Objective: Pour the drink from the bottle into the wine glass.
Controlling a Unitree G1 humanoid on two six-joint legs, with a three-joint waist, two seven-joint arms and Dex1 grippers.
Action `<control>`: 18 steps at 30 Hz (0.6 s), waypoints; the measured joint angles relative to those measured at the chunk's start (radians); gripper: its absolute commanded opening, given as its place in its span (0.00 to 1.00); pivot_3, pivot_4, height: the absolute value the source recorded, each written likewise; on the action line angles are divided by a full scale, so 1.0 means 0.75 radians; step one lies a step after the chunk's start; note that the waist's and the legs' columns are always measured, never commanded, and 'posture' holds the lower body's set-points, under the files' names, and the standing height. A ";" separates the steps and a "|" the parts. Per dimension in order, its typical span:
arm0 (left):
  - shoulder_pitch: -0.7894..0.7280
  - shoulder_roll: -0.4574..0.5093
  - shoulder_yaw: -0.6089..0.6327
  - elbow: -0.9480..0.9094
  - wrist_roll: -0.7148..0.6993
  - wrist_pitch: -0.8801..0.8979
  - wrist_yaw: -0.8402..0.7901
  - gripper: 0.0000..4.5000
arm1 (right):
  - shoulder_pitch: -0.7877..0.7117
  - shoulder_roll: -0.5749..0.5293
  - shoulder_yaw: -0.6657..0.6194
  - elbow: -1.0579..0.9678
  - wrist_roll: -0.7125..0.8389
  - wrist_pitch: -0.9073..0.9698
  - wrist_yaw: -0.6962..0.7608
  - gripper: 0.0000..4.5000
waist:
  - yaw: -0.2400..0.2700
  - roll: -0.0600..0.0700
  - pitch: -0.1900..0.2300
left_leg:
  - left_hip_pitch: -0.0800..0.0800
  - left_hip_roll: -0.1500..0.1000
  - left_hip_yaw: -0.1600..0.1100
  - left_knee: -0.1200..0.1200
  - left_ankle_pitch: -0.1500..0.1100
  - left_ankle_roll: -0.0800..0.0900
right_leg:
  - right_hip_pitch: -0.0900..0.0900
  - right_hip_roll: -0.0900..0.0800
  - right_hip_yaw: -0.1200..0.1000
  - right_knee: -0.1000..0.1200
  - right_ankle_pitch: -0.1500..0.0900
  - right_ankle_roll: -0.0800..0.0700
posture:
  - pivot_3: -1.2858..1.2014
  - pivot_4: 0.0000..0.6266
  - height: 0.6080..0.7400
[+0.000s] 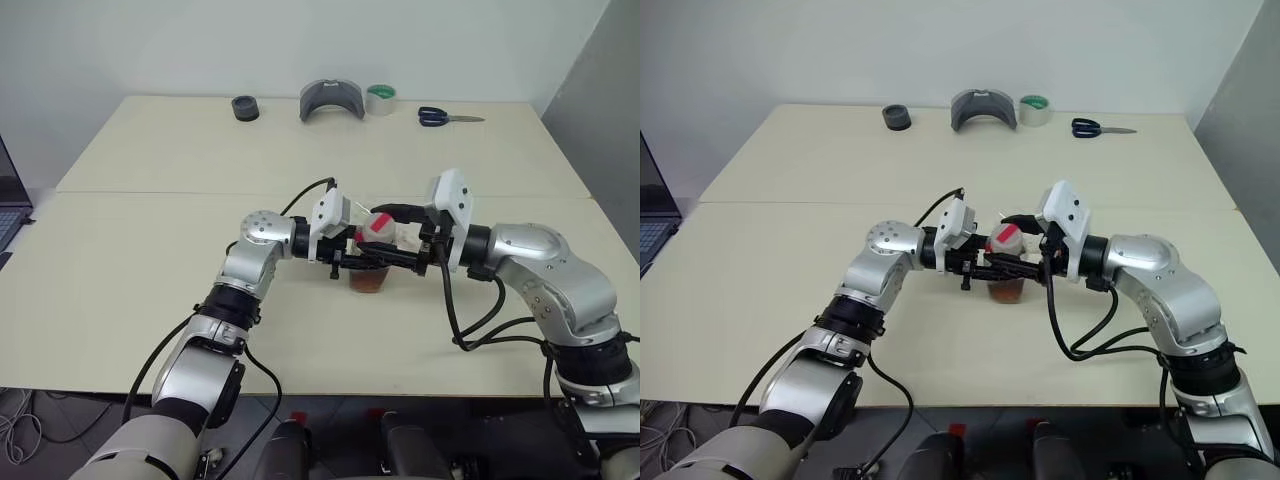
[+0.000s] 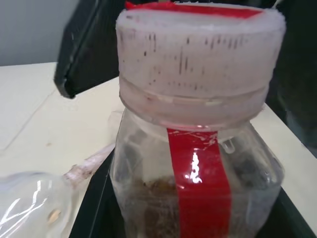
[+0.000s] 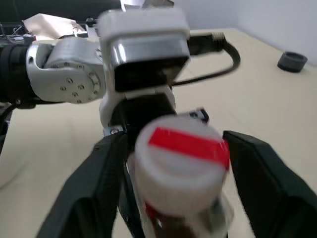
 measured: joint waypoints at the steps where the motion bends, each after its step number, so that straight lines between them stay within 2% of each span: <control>1: 0.000 0.001 0.000 -0.003 0.000 0.002 0.005 0.38 | 0.010 0.002 -0.019 -0.023 0.006 0.012 -0.026 1.00 | 0.002 0.000 0.000 | 0.000 0.000 0.000 0.000 0.000 0.000 | 0.000 0.000 0.000 0.000 0.000 0.000 | 0.52 0.24 1.00; 7: 0.006 -0.002 0.000 -0.019 -0.006 0.019 0.011 0.38 | 0.105 0.062 -0.115 -0.242 0.062 0.100 -0.203 1.00 | 0.004 0.000 0.000 | 0.000 0.001 -0.001 0.000 0.000 0.000 | 0.000 0.001 -0.001 0.000 0.000 0.000 | 0.52 0.24 1.00; 12: 0.008 -0.007 0.000 -0.022 -0.007 0.022 0.013 0.38 | 0.169 0.155 -0.055 -0.377 -0.012 0.104 -0.394 1.00 | 0.001 0.000 0.000 | 0.001 0.001 -0.001 0.000 0.000 0.000 | 0.000 0.001 0.000 0.001 0.000 0.000 | 0.52 0.24 1.00; 18: 0.012 -0.007 0.000 -0.024 -0.007 0.026 0.011 0.38 | 0.188 0.182 -0.002 -0.388 -0.133 0.066 -0.491 1.00 | 0.002 0.000 0.000 | 0.001 0.001 -0.001 0.000 0.000 0.000 | 0.000 0.002 0.000 0.001 0.000 0.001 | 0.52 0.24 1.00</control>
